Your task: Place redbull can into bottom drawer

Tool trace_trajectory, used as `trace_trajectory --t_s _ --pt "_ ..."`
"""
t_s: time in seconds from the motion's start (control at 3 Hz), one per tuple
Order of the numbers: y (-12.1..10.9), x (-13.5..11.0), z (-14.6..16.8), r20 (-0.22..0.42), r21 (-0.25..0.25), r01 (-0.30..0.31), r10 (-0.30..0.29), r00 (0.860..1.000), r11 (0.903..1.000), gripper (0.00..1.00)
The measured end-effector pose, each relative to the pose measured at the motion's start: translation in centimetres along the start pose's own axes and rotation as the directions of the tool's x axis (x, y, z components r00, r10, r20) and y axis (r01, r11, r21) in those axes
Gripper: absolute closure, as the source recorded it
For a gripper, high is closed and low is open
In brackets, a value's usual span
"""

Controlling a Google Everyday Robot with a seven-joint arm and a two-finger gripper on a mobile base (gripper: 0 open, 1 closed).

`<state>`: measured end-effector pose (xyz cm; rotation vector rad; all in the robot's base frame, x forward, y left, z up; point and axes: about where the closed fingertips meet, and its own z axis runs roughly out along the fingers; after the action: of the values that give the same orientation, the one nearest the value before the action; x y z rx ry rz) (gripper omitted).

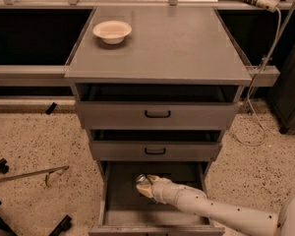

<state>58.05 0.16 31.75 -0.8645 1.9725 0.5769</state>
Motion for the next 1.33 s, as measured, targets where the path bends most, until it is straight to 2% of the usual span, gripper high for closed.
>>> trace_trajectory --t_s 0.33,0.67,1.0,1.33 --pt "0.0 0.0 0.0 0.0 0.0 0.0 0.0 1.0 1.0 1.0" --pt "-1.4 2.7 1.3 -0.022 0.029 -0.01 0.01 1.0 0.9995 1.0" --pt "-3.6 7.4 3.6 -0.1 0.046 -0.051 0.055 0.993 0.9976 1.0" --pt "-5.5 11.2 5.4 -0.154 0.062 -0.101 0.109 0.982 0.993 1.0"
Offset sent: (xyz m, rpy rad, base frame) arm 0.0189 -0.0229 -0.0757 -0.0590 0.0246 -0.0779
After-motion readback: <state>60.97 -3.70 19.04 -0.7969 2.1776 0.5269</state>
